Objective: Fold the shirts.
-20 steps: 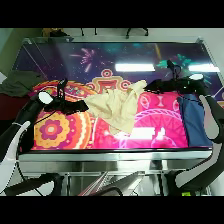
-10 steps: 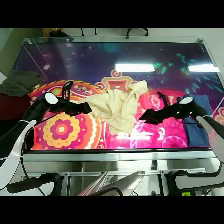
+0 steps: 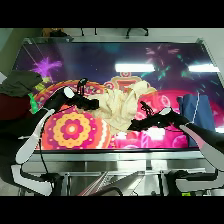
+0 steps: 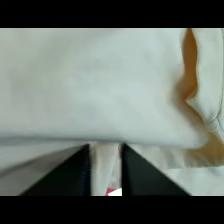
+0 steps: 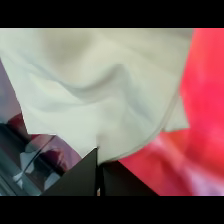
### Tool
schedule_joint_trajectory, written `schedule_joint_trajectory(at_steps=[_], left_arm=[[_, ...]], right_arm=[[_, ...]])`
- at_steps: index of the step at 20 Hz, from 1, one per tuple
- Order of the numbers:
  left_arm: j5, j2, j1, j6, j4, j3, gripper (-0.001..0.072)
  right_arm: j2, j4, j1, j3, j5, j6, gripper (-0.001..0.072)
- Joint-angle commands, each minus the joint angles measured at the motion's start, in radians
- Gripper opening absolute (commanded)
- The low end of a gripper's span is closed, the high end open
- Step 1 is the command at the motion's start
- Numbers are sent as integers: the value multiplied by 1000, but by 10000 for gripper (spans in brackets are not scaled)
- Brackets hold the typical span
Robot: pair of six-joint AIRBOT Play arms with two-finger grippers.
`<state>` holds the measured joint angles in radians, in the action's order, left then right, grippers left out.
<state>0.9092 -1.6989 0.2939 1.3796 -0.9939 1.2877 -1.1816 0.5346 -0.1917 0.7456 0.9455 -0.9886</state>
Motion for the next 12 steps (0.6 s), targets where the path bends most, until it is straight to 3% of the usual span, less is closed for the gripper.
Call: schedule_joint_trajectory(at_steps=[1,8,9,10,12], left_arm=[[144,-86,8,0,1,135,10],[422,-86,-27,9,-77,339,14],[476,-86,-40,30,-87,340,246],[517,-86,-51,78,-87,325,699],[567,-86,-70,116,-85,266,703]], right_arm=[[6,-60,-21,30,-6,62,18],[93,-5,-20,128,63,30,17],[93,14,-20,127,73,29,17],[93,35,-20,127,77,13,17],[93,41,-20,127,76,8,17]])
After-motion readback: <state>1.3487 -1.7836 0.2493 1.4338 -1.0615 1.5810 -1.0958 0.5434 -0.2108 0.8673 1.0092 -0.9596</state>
